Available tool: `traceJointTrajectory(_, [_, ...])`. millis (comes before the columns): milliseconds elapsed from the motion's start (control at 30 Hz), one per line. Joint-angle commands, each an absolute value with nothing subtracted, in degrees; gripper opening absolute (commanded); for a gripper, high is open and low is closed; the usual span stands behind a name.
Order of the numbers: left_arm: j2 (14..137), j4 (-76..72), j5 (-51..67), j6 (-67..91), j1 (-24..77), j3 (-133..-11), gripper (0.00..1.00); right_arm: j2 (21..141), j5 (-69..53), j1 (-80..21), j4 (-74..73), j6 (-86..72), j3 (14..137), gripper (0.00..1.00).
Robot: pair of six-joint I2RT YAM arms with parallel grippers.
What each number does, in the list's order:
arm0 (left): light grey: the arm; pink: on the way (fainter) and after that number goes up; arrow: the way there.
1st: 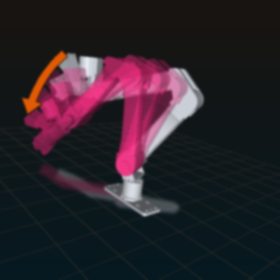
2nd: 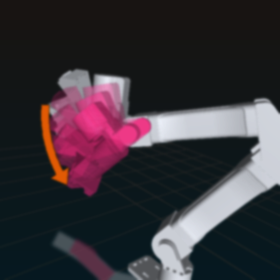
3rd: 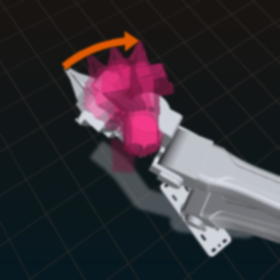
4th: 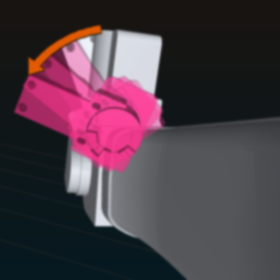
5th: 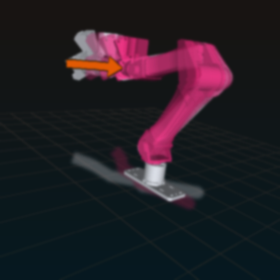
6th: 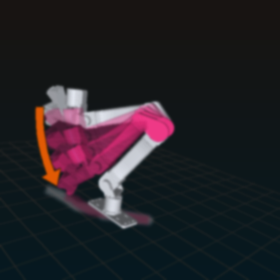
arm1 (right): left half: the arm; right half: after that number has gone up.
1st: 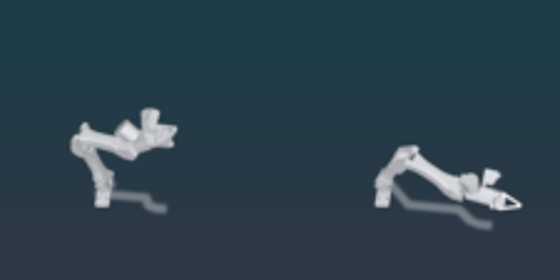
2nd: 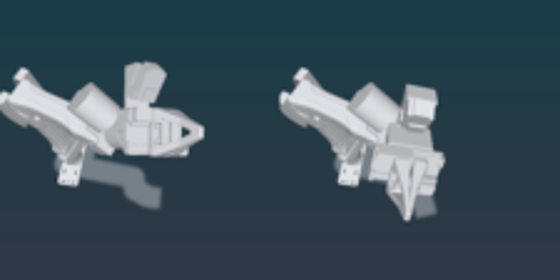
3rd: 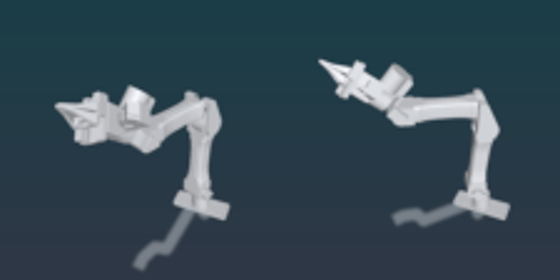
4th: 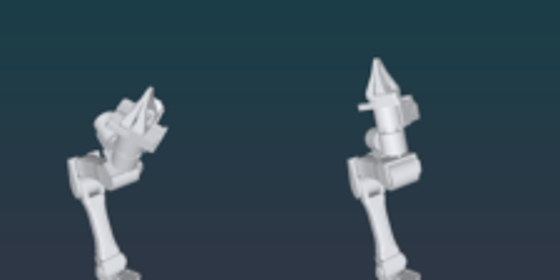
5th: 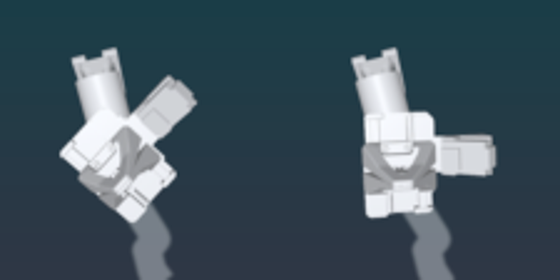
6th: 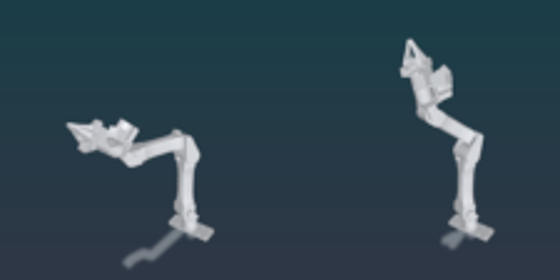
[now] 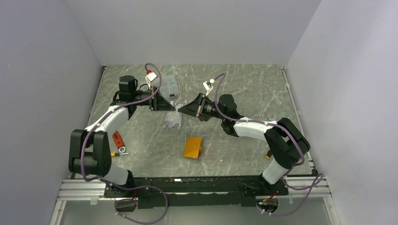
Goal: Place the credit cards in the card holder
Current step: Move the card holder to the center of the board.
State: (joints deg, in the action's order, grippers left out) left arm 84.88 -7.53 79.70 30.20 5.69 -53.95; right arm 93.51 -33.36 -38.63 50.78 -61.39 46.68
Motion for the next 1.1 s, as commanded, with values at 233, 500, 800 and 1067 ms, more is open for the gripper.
traceJointTrajectory(233, [82.9, -30.7, 78.9, 48.2, 5.4, -49.0, 0.02, 91.5, -35.2, -39.6, 56.5, -61.7, 47.2, 0.24])
traceJointTrajectory(500, [85.0, -49.3, 78.6, 64.4, 5.2, -46.3, 0.02, 92.5, -35.2, -40.4, 57.0, -61.8, 47.7, 0.25])
traceJointTrajectory(800, [82.0, -33.0, 77.9, 52.6, 5.2, -46.8, 0.16, 89.8, -33.1, -40.3, 54.6, -60.3, 46.7, 0.0])
traceJointTrajectory(1067, [75.5, 13.5, 62.6, 18.4, 7.0, -53.4, 0.55, 75.3, -28.0, -37.8, 28.0, -50.6, 39.0, 0.0])
